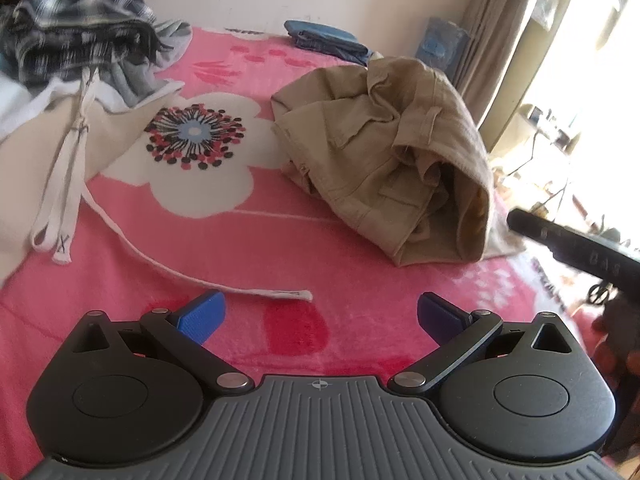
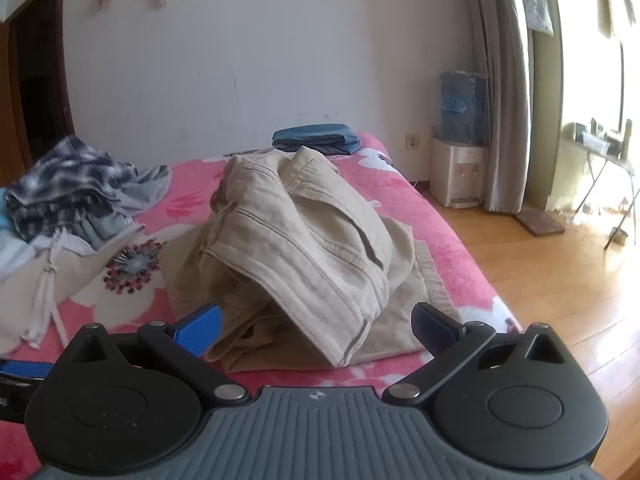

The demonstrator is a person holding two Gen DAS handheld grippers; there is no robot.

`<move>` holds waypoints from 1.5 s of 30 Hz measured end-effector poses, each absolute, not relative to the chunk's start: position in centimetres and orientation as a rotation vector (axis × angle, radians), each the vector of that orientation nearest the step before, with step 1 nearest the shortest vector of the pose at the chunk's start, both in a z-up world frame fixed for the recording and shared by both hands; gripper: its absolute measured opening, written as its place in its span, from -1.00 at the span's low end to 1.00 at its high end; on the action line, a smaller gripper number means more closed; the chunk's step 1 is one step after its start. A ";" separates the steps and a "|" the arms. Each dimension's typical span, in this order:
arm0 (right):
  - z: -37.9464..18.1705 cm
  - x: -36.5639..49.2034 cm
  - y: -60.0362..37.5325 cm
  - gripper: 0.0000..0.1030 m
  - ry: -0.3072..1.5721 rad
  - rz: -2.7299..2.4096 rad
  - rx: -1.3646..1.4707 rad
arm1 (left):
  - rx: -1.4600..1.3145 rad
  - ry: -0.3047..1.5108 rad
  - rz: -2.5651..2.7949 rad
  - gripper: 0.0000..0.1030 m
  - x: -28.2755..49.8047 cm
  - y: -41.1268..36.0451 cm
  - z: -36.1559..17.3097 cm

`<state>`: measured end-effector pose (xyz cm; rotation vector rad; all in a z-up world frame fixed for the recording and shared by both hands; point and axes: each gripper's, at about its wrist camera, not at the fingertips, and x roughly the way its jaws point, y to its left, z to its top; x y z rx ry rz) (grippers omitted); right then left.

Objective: Fold clothes
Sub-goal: 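Grasp the beige trousers with the right gripper while the left gripper grasps them too, then lift the beige trousers high with both grippers to shake them out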

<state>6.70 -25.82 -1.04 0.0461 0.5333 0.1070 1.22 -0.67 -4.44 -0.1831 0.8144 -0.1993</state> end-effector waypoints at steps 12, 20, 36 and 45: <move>-3.5 10.4 -23.7 0.34 0.506 0.197 -0.241 | 0.122 0.732 -0.239 1.00 3.4 -4.4 -6.1; -1.9 11.3 -25.3 -0.93 0.433 0.129 -0.244 | 0.304 0.623 -0.315 0.98 5.5 -8.7 -7.0; 8.2 7.3 -27.4 -0.96 0.148 0.114 -0.170 | 0.295 0.559 -0.250 0.75 7.5 -11.8 -6.9; 13.5 2.6 -26.3 -0.97 -0.015 0.125 -0.235 | 0.284 0.505 -0.134 0.52 6.4 -11.5 -5.7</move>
